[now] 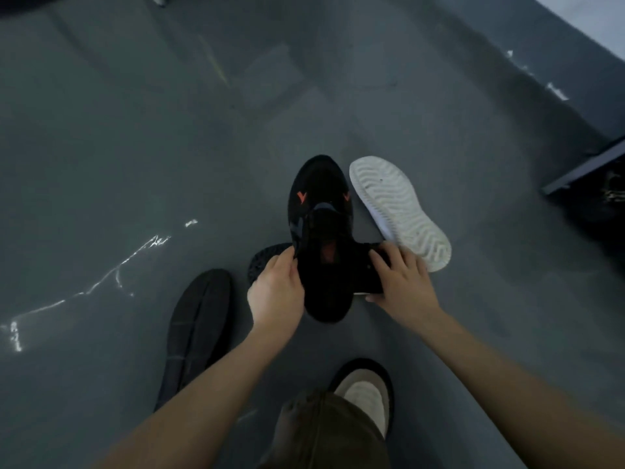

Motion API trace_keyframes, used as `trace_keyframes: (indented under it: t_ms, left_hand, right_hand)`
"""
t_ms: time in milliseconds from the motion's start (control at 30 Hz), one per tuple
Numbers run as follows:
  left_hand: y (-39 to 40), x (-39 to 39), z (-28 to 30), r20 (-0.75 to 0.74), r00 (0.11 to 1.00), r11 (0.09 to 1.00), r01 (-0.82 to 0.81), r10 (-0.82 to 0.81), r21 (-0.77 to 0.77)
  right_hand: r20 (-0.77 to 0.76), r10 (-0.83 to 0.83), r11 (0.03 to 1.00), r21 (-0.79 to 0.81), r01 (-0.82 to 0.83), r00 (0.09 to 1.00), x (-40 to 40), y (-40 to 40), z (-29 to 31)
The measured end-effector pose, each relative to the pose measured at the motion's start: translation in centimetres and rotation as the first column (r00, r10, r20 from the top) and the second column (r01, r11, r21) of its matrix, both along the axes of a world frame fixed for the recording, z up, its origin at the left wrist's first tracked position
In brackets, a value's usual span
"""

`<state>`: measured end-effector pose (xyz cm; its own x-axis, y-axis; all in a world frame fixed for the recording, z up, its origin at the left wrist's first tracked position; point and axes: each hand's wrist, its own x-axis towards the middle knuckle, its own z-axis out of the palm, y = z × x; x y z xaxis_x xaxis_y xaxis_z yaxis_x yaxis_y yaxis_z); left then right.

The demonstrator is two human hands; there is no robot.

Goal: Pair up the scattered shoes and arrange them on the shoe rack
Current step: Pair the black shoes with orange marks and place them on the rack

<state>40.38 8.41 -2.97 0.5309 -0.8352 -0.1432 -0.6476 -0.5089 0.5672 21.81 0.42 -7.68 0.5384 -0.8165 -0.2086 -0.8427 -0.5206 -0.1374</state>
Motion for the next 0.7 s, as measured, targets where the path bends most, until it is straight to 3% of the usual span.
trace_keyframes:
  t_ms: [200, 333, 400, 467, 567, 700]
  left_hand:
    - [0.7, 0.4, -0.2, -0.022, 0.997, 0.997, -0.072, 0.072, -0.005]
    - [-0.1, -0.7, 0.8, -0.064, 0.993, 0.989, -0.101, 0.094, -0.111]
    - [-0.6, -1.6, 1.6, -0.072, 0.994, 0.984, -0.096, 0.086, -0.15]
    - [-0.8, -2.6, 2.2, -0.076, 0.995, 0.982, -0.078, 0.066, -0.171]
    - [-0.5, -4.0, 2.4, -0.071, 0.997, 0.986, -0.036, 0.024, -0.164]
    - [0.9, -6.6, 1.3, -0.083, 0.995, 0.994, 0.047, -0.056, -0.103]
  right_hand:
    - [0.08, 0.156, 0.987, -0.061, -0.151, 0.985, -1.4, -1.2, 0.5]
    - [0.089, 0.141, 0.98, -0.157, -0.125, 0.986, -2.9, -0.7, 1.5]
    - [0.177, 0.016, 0.997, -0.072, -0.003, 0.984, -3.3, -0.3, 2.2]
    - [0.286, -0.23, 0.972, 0.121, 0.203, 0.93, -4.2, 0.2, 2.4]
    - [0.415, -0.517, 0.853, 0.324, 0.41, 0.748, -6.9, 1.7, 2.4]
    - [0.453, -0.681, 0.732, 0.398, 0.554, 0.575, -11.1, 3.6, 2.9]
